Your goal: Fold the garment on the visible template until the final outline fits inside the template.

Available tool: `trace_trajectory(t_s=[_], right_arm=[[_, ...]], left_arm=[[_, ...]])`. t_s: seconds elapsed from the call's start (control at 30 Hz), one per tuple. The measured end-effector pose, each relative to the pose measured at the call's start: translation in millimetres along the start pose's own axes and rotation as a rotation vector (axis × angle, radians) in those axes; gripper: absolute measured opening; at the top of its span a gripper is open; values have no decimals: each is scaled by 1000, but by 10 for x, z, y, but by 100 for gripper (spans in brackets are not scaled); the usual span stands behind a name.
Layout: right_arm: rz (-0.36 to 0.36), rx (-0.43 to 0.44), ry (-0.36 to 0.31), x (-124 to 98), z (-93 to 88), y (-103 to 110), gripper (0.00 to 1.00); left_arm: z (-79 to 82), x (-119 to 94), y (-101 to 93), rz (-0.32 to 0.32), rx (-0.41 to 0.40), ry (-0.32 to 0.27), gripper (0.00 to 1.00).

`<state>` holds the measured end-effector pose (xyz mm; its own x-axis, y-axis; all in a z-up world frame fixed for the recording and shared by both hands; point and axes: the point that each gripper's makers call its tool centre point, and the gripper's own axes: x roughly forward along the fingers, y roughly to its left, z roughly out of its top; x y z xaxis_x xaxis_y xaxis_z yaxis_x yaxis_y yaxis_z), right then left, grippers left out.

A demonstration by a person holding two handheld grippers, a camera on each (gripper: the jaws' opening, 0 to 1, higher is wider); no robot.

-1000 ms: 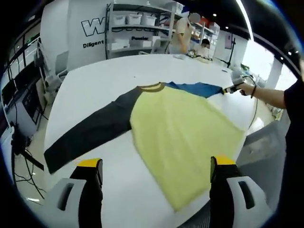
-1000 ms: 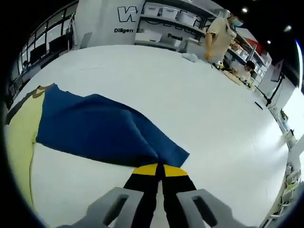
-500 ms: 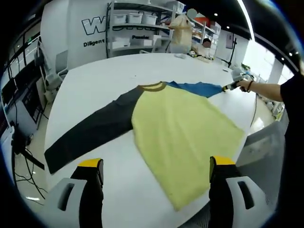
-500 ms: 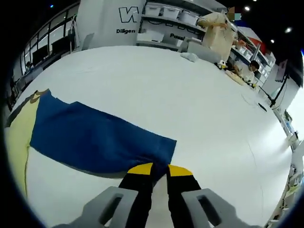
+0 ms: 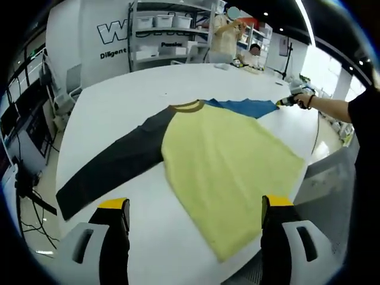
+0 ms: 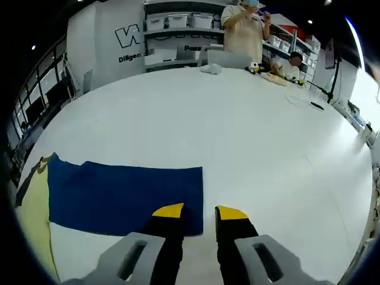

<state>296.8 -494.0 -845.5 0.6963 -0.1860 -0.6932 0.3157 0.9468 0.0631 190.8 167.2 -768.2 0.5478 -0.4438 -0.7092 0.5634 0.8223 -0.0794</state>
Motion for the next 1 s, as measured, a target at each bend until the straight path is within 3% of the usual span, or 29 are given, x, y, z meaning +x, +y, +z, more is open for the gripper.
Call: trace_trajectory(t_s=[0.17, 0.33, 0.43, 0.47, 0.6, 1.0], right_arm=[[-19, 18, 30, -44, -102, 60, 27], [-51, 35, 70, -52, -221, 49, 30], [-39, 64, 65, -40, -241, 100, 27], [-56, 39, 61, -23, -245, 84, 25], [-89, 5, 66, 37, -248, 39, 5], [-78, -29, 81, 33, -244, 52, 0]], left_arm=[[-6, 5, -45, -8, 3, 1, 93], [2, -5, -79, -10, 6, 2, 96], [10, -14, -65, 4, -4, -5, 99], [20, -25, -51, 12, -7, -14, 99], [18, -63, -50, 19, -17, -26, 99], [-87, -118, -51, 21, -20, -5, 99]])
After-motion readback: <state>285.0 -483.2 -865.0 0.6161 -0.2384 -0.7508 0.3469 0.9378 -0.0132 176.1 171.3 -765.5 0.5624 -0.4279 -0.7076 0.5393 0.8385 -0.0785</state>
